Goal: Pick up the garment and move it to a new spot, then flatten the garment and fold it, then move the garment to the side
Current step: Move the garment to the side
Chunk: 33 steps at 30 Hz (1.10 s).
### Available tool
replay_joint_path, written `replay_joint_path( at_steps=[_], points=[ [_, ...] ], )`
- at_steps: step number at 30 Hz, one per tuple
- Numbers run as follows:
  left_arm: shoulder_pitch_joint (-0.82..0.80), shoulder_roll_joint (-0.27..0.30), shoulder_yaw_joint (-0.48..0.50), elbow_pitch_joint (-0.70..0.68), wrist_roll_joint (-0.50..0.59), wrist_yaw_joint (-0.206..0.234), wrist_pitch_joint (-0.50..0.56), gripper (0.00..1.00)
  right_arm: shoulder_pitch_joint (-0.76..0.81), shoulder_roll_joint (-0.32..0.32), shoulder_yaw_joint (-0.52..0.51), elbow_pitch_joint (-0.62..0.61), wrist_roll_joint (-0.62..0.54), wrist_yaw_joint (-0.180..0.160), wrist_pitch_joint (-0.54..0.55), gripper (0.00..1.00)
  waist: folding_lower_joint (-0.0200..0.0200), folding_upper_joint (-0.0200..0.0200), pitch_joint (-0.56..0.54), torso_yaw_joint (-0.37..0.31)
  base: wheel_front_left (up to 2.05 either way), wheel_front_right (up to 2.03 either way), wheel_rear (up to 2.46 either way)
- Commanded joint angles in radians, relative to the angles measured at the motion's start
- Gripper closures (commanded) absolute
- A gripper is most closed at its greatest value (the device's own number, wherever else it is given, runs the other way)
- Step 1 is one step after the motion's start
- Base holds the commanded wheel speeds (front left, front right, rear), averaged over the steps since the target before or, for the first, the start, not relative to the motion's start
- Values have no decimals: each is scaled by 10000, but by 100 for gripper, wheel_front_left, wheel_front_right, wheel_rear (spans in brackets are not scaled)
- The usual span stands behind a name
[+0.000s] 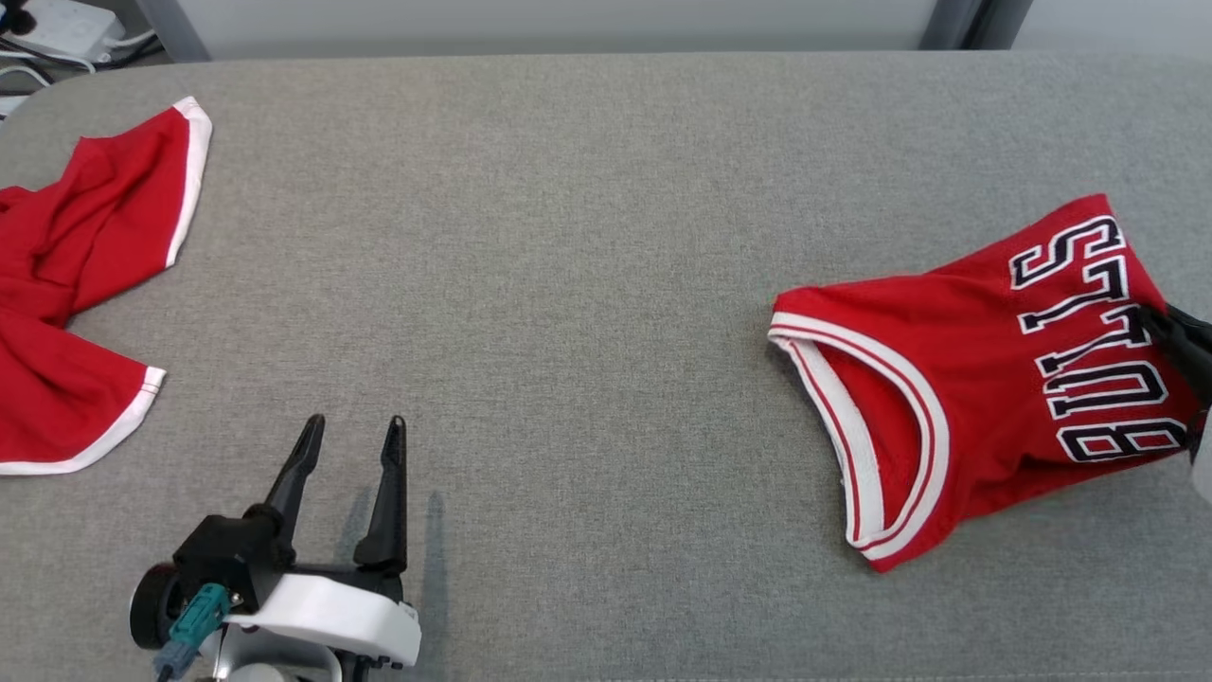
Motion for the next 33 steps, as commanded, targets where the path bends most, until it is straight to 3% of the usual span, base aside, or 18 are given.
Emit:
replay_joint_path(
  at_steps=[1, 7, 15, 21, 22, 23, 24, 33],
  points=[
    [-646, 305, 392, -290, 175, -52, -102, 0, 55, -355, -101, 112, 29, -4, -219, 100, 0, 0, 272, -153, 0, 0, 0],
    [-1185, 519, 335, -556, 388, -154, 86, 0, -408, -549, -373, 1799, -24, -4, -1156, 100, 0, 0, 1124, -319, 0, 0, 0],
    [-1614, 786, 389, -845, 545, -193, 235, 0, -1053, -1026, -1205, 3997, -1165, -4, -2535, 100, 0, 0, 1935, -417, 0, 0, 0],
    [-1855, 871, 379, -871, 578, -267, 302, 0, -1604, -818, -1768, 5171, -1775, -4, -3409, 100, 0, 0, 2328, -451, 0, 0, 0],
    [-1902, 870, 370, -870, 583, -282, 308, 0, -1711, -776, -1879, 5403, -1894, -4, -3583, 86, 0, 0, 2380, -444, 0, 0, 0],
    [-1956, 861, 355, -866, 592, -296, 315, 0, -1831, -735, -2028, 5653, -2142, -4, -3783, 23, 0, 0, 2426, -432, 0, 0, 0],
    [-1997, 851, 339, -845, 597, -309, 318, 0, -1947, -574, -2158, 5876, -2249, -4, -3926, 0, 0, 0, 2433, -431, 0, 0, 0],
    [-1834, 978, 290, -807, 519, -334, 415, 0, -2383, 657, -2424, 6673, -2629, -4, -5396, 0, 0, 0, 1985, -1101, 0, 0, 0]
  ],
)
